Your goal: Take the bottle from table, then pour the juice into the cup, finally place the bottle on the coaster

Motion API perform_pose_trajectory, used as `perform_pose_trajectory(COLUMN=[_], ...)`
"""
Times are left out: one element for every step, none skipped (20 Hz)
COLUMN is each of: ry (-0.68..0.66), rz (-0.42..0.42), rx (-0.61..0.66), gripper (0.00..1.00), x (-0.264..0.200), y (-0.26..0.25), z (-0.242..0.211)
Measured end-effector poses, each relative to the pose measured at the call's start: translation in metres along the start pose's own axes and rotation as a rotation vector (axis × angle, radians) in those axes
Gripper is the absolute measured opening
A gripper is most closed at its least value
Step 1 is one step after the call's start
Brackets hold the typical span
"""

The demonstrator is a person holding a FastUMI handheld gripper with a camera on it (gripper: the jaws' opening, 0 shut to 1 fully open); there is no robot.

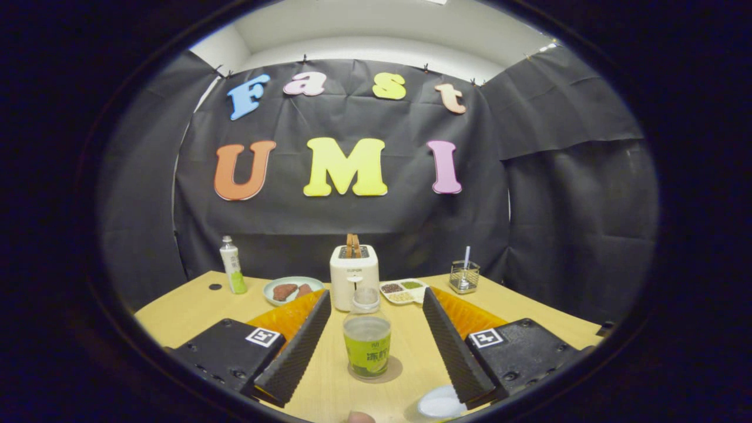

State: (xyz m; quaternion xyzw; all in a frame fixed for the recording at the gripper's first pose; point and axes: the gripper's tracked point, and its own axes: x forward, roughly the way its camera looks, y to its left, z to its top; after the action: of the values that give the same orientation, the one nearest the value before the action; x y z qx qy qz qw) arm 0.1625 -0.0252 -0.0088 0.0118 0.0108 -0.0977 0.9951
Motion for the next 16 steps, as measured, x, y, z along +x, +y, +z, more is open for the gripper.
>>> perform_pose_trajectory(ry=[0.003,0.005,0.011,0.015,0.018,0.016,0.016,0.018,0.018,0.018,0.015,0.005,-0.001,-0.011,-0.013,-0.017], rz=[0.0,0.003,0.013,0.037,0.049,0.058,0.056,0.056,0.065,0.071,0.072,0.08,0.084,0.099,0.112,0.109], rx=[-0.015,-0.031,-0.052,-0.082,-0.11,-0.13,-0.146,-0.156,-0.162,-0.168,-0.174,-0.175,-0.174,-0.147,-0.125,-0.111], gripper=[1.0,1.0,1.0,1.0,1.0,1.0,1.0,1.0,1.0,1.0,1.0,1.0,1.0,1.0,1.0,1.0], x=[-0.011,-0.02,-0.032,-0.044,-0.056,-0.067,-0.076,-0.086,-0.098,-0.106,-0.115,-0.122,-0.128,-0.133,-0.139,-0.143], y=[-0.004,-0.005,-0.006,-0.003,-0.003,-0.005,-0.008,-0.01,-0.01,-0.011,-0.012,-0.014,-0.015,-0.015,-0.014,-0.019], z=[0.003,0.004,0.005,0.004,0.004,0.003,0.003,-0.001,-0.004,-0.007,-0.009,-0.009,-0.009,-0.009,-0.009,-0.008])
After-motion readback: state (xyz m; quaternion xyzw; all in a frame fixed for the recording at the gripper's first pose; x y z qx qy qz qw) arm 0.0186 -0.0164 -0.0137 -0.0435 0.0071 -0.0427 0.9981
